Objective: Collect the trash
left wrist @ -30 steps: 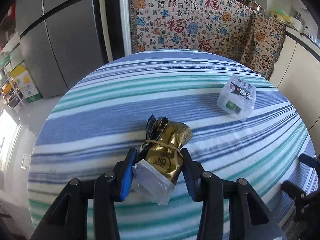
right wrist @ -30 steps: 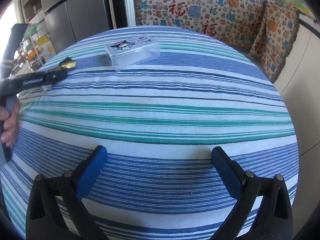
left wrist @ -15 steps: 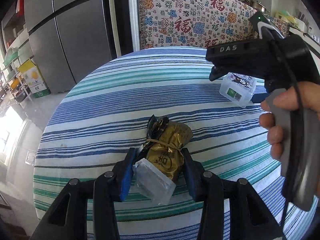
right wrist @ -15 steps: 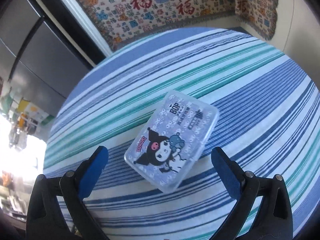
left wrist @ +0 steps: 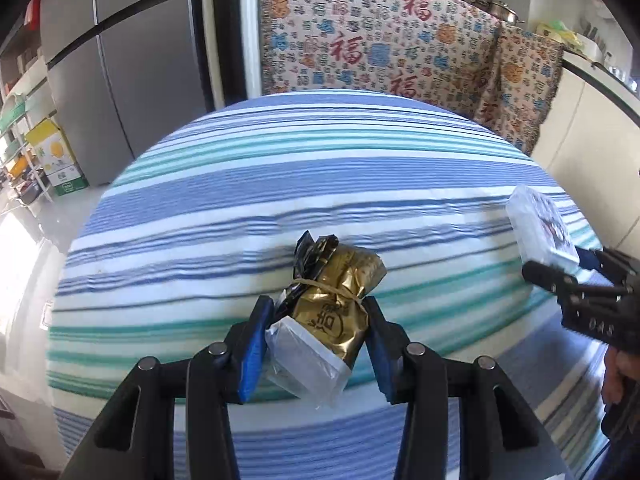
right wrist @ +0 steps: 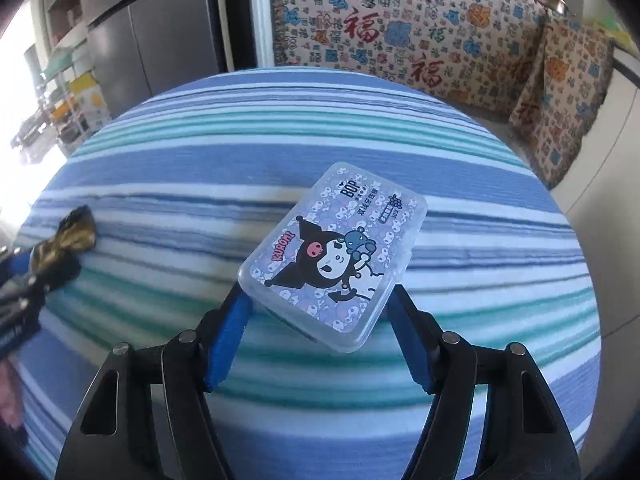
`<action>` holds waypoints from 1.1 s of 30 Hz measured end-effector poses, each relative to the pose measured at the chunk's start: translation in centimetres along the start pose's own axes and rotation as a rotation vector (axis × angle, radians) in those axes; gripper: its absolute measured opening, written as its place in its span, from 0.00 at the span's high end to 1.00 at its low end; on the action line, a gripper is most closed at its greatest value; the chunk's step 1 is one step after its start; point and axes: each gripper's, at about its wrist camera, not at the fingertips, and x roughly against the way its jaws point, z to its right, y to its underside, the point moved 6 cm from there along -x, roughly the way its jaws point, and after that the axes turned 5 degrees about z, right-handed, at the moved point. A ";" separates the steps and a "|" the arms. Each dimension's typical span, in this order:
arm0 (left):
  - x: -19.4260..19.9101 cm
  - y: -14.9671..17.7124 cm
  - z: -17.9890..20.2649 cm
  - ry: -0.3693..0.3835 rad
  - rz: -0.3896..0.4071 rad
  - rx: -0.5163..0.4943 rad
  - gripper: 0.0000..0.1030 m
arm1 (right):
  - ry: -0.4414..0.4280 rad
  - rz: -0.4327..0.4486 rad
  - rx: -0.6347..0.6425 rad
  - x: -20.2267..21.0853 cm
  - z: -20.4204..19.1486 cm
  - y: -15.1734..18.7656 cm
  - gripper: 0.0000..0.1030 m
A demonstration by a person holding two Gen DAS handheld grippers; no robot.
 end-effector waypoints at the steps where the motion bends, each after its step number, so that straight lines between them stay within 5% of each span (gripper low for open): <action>1: 0.1 0.2 1.0 0.017 -0.002 -0.003 0.56 | -0.002 -0.002 0.001 0.5 0.7 0.7 0.31; 5: -0.6 0.0 4.0 0.006 -0.005 -0.047 0.49 | 0.005 0.006 -0.027 2.2 3.4 2.9 0.30; 8: -0.9 0.1 4.8 -0.025 -0.014 -0.069 0.34 | 0.020 0.005 -0.052 2.1 4.5 3.2 0.09; 10: -1.1 0.1 4.4 -0.033 -0.025 -0.051 0.21 | 0.016 -0.006 -0.071 1.7 4.8 3.2 0.06; 33: -0.8 0.7 4.1 -0.011 -0.036 -0.077 0.13 | 0.034 -0.016 -0.079 2.0 4.7 4.0 0.01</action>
